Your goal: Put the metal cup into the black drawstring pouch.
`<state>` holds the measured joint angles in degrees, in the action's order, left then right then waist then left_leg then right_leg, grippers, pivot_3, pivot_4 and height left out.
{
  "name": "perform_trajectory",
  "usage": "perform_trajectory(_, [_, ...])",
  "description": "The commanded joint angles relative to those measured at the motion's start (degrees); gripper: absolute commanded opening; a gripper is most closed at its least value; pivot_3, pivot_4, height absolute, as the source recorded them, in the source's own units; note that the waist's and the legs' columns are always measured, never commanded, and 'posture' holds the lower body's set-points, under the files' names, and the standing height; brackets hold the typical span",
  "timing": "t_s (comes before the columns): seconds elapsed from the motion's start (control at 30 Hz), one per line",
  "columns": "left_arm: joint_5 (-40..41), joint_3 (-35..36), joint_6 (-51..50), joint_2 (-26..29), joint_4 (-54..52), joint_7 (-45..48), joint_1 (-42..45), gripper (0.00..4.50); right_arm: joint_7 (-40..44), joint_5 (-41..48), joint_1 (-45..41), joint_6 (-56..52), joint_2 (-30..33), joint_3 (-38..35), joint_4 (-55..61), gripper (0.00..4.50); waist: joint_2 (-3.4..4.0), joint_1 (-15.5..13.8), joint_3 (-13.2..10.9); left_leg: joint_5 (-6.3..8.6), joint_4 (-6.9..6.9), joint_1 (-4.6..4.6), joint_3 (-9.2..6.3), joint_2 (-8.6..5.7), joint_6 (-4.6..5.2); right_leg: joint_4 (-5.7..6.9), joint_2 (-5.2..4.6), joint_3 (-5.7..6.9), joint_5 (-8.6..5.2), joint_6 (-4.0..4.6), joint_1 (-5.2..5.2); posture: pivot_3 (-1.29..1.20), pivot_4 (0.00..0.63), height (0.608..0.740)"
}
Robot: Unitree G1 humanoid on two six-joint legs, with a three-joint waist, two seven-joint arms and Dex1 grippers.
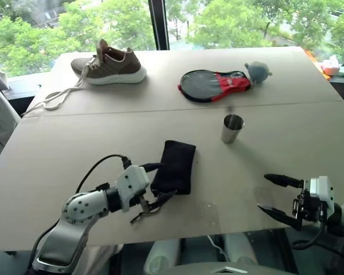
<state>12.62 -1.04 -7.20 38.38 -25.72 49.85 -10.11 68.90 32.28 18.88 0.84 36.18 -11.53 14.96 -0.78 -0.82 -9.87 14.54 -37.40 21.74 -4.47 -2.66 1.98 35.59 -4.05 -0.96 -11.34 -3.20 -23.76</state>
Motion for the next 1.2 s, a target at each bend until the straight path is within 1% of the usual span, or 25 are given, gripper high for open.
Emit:
perform_trajectory(0.03, [-2.93,-2.44,1.93,-0.11,1.3,-0.64,2.24,4.5,-1.28,1.77,1.1,-0.65,-0.67,-0.04,4.12,4.46,0.0,-0.03,0.0,0.0,0.0,0.0,0.0,0.0,0.0,0.0,0.0,0.0,0.0,0.0,0.0,0.0,0.15,0.736])
perform_trajectory(0.17, [-6.21,-4.13,3.9,0.31,3.3,-0.87,4.49,4.5,-2.28,2.38,2.7,-1.38,-1.35,0.34,7.22,4.46,-0.01,-0.04,0.0,0.0,0.0,0.01,-0.01,-0.02,0.0,0.0,0.0,0.02,0.0,0.0,0.0,0.0,0.15,0.736])
perform_trajectory(0.3, [-10.86,-5.75,8.62,2.57,6.09,-0.13,5.38,4.5,-2.3,2.22,5.26,-1.2,-1.89,1.53,9.8,4.46,-0.01,-0.02,-0.01,0.0,0.0,0.01,-0.03,-0.02,0.0,0.0,-0.02,0.02,0.0,0.0,0.0,0.0,0.15,0.736])
perform_trajectory(0.4, [-8.07,-4.74,6.89,1.1,5.65,-0.86,5.87,4.5,-2.13,2.35,5.83,-0.93,-1.97,1.82,10.25,4.46,-0.01,-0.02,0.0,0.0,0.01,0.01,-0.03,-0.01,0.0,0.0,-0.05,0.02,0.0,0.0,0.0,0.0,0.15,0.736])
perform_trajectory(0.47, [-7.65,-4.58,7.08,1.18,5.45,-0.52,6.03,4.0,-1.76,2.76,5.82,-0.92,-1.89,2.06,10.38,4.5,-0.02,-0.02,0.0,0.0,0.0,0.01,-0.02,-0.01,0.0,-0.02,-0.08,0.0,0.0,-0.01,0.0,0.0,0.15,0.736])
perform_trajectory(0.5, [-7.37,-4.43,7.03,1.11,5.42,-0.46,6.02,3.95,-1.59,2.9,5.72,-0.94,-1.86,2.12,10.38,4.5,-0.01,-0.02,0.0,0.0,-0.01,0.01,-0.03,-0.01,0.0,-0.02,-0.09,0.01,0.0,-0.01,0.0,0.0,0.15,0.736])
perform_trajectory(0.53, [-7.17,-4.31,6.93,1.06,5.47,-0.49,6.01,3.34,-1.51,3.0,5.54,-1.0,-1.83,2.14,10.33,4.5,-0.01,-0.02,0.0,0.0,0.0,0.0,-0.03,0.0,0.0,-0.02,-0.09,0.01,0.0,-0.01,0.0,0.0,0.15,0.736])
perform_trajectory(0.6, [-6.77,-4.24,6.73,1.01,5.39,-0.54,5.98,2.67,-1.15,3.21,5.11,-1.09,-1.71,2.22,10.17,4.5,-0.01,-0.01,0.0,0.0,0.0,0.0,-0.04,0.03,0.0,-0.02,-0.08,0.03,0.0,-0.01,0.0,0.0,0.15,0.736])
perform_trajectory(0.63, [-6.56,-4.19,6.67,0.9,5.34,-0.68,5.92,2.16,-1.0,3.26,4.93,-1.07,-1.65,2.25,10.08,4.5,-0.01,-0.01,0.0,0.0,0.0,0.0,-0.05,0.04,0.0,-0.02,-0.07,0.03,0.0,-0.01,0.0,0.0,0.15,0.736])
perform_trajectory(0.7, [-6.26,-4.16,6.5,0.67,5.22,-0.85,5.86,1.31,-0.83,3.37,4.53,-1.13,-1.6,2.29,9.92,4.5,-0.01,-0.02,-0.01,0.0,0.0,0.01,-0.04,0.03,0.0,-0.02,-0.07,0.04,0.0,-0.01,0.0,0.0,0.15,0.736])
perform_trajectory(0.77, [-6.06,-4.18,6.2,0.42,5.17,-1.0,6.07,0.29,-0.69,3.36,4.2,-1.07,-1.63,2.33,9.72,4.5,-0.01,-0.02,0.0,0.0,0.0,0.01,-0.04,0.03,0.0,-0.02,-0.07,0.04,0.0,-0.01,0.0,0.0,0.15,0.736])
perform_trajectory(0.8, [-6.02,-4.21,6.08,0.36,5.19,-1.07,6.21,0.07,-0.63,3.35,4.06,-1.0,-1.68,2.3,9.62,4.5,-0.01,-0.03,0.0,0.0,0.0,0.01,-0.04,0.02,0.0,-0.02,-0.06,0.04,0.0,-0.01,0.0,0.0,0.15,0.736])
perform_trajectory(0.97, [-4.6,-4.03,2.04,-0.77,5.06,-2.31,8.33,0.07,-2.71,3.4,1.73,-0.63,-3.17,1.47,8.86,4.5,-0.02,-0.03,0.0,0.0,-0.01,0.01,-0.05,0.02,0.0,-0.02,-0.02,0.06,0.0,-0.02,0.01,0.0,0.15,0.736])
perform_trajectory(1.1, [1.43,-1.86,-8.24,-4.76,3.18,-6.09,12.64,0.07,-10.56,1.42,-4.0,0.28,-6.81,0.31,9.32,4.5,-0.03,-0.01,-0.01,-0.01,-0.04,0.01,-0.07,0.0,0.0,0.0,0.06,0.08,0.02,-0.04,0.0,0.0,0.15,0.736])
perform_trajectory(1.13, [2.54,-1.24,-10.46,-5.67,2.79,-7.06,13.69,0.07,-12.31,0.48,-5.39,0.55,-7.45,0.15,9.52,4.5,-0.03,0.0,-0.01,-0.01,-0.05,0.0,-0.08,-0.02,0.0,0.02,0.08,0.08,0.12,-0.21,0.01,0.0,0.15,0.736])
perform_trajectory(1.2, [5.08,0.29,-16.46,-7.99,2.14,-10.47,17.16,0.07,-17.04,-2.25,-9.61,0.57,-8.3,0.18,10.37,4.5,-0.03,0.02,-0.01,-0.01,-0.05,0.0,-0.09,-0.04,0.0,0.05,0.09,0.09,0.14,-0.25,0.01,0.0,0.15,0.736])
